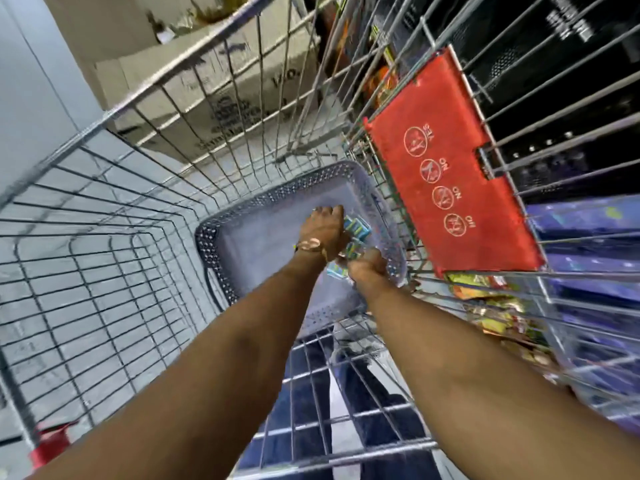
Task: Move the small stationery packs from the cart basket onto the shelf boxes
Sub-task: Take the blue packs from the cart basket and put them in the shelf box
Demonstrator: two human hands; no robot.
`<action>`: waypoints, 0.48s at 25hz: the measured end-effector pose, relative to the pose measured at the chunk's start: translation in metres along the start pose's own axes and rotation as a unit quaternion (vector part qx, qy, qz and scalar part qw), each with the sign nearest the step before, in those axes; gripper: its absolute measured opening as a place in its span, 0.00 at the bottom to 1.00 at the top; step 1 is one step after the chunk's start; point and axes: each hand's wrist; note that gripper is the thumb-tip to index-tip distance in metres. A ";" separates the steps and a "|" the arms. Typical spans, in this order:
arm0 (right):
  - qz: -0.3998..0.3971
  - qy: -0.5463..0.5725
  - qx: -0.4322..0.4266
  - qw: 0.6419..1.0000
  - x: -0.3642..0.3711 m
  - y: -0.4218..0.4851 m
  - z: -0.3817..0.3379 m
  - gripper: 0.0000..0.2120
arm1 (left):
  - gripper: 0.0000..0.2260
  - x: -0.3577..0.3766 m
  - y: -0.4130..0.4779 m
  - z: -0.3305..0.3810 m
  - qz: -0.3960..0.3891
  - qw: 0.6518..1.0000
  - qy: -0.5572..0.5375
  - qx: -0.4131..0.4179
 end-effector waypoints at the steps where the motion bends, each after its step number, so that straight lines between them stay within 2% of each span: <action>1: -0.024 0.008 0.004 1.000 -0.007 -0.003 0.000 0.16 | 0.27 0.001 0.005 0.003 -0.001 1.000 -0.008 -0.029; 2: -0.053 -0.019 -0.004 0.998 -0.016 -0.006 0.001 0.19 | 0.31 0.003 0.008 0.006 -0.003 0.998 -0.018 -0.065; 4: -0.122 -0.131 -0.010 0.984 -0.047 -0.018 -0.005 0.13 | 0.33 0.008 0.011 0.013 -0.002 0.992 -0.028 -0.123; 8: -0.112 -0.250 -0.014 0.962 -0.114 -0.046 -0.026 0.11 | 0.17 0.005 -0.002 0.024 0.015 0.985 -0.081 -0.153; 10: -0.085 -0.240 -0.012 0.967 -0.142 -0.066 -0.034 0.10 | 0.13 -0.006 -0.016 0.025 0.032 0.967 -0.189 -0.170; 12: -0.021 -0.112 -0.023 0.993 -0.171 -0.091 -0.025 0.06 | 0.13 -0.029 -0.034 0.034 0.067 0.911 -0.360 -0.191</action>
Point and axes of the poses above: each hand's wrist, its own y-axis towards the middle knuckle, its own x-axis out of the palm, z = x × y, and after that the axes turned 10 degrees about -y, right-handed
